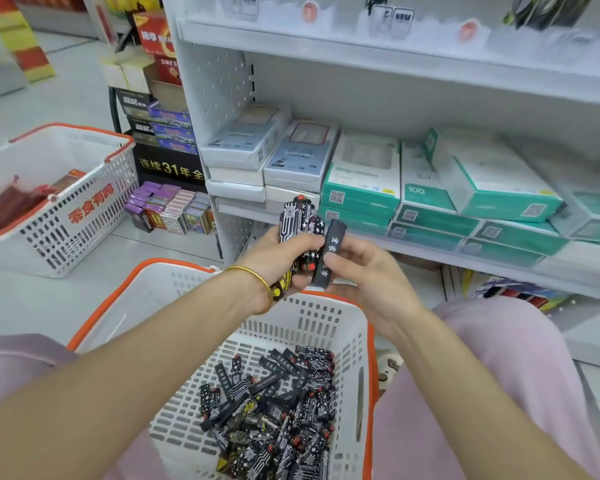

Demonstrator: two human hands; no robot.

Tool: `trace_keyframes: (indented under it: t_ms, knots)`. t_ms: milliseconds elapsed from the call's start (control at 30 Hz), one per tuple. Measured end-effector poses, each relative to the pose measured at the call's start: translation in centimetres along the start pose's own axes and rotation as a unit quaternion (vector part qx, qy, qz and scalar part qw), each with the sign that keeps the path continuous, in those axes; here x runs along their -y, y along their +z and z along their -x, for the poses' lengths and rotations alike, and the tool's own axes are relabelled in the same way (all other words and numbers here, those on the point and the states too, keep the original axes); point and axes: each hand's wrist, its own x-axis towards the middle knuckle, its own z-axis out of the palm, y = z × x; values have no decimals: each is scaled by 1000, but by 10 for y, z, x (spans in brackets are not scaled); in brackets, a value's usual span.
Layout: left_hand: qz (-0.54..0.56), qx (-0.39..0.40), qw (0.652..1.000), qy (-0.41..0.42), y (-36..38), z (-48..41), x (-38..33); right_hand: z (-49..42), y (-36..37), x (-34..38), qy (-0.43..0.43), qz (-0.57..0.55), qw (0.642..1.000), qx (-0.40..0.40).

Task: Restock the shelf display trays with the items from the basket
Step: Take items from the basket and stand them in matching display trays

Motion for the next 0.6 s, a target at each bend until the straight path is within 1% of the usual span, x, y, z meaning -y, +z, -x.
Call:
trace_keyframes:
  t_ms: [100,133,167,233,300,400,500,600]
  knots:
    - [17,-9,1000,4,9,0,3,5,-2,3,-97,84,987,-98]
    - [20,-6,1000,5,13,0,4,7,-4,5,-121,113,980,-111]
    - [21,-1,1000,8,17,1,5,10,-6,8,-131,144,975,-107]
    - [26,9,999,16,25,4,5,15,-12,17,-119,202,969,-78]
    - [40,25,999,24,33,8,5,19,-20,27,-105,224,967,-56]
    - [34,54,997,41,47,15,0,26,-31,43,-109,250,961,-54]
    - [27,77,995,53,67,22,-12,33,-47,62,-119,251,959,-61]
    - [21,91,994,65,98,29,-30,46,-71,85,-148,196,966,-76]
